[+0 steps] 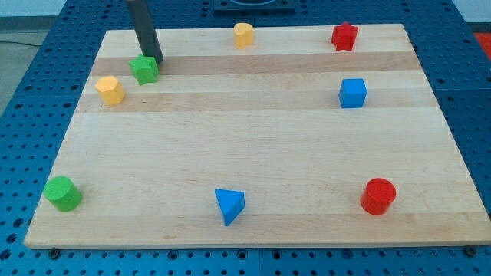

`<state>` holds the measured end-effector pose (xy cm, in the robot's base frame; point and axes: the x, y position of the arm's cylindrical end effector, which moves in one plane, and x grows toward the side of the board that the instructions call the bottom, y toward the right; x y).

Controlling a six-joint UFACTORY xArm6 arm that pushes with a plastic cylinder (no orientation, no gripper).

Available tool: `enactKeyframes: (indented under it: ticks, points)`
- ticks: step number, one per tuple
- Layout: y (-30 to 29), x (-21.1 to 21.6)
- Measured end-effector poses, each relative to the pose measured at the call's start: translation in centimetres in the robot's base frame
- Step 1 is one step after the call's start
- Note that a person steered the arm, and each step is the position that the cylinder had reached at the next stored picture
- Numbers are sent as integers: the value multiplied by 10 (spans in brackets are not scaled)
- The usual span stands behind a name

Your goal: Move the yellow hexagon towards the top side

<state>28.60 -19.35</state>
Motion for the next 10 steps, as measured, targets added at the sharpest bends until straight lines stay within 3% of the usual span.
enactKeyframes:
  ticks: [1,2,4,6,8,9,10]
  points:
    - [-72,-14]
    - [-83,11]
    - [61,64]
    - [12,107]
    - [-30,74]
    - [-14,84]
    - [-42,130]
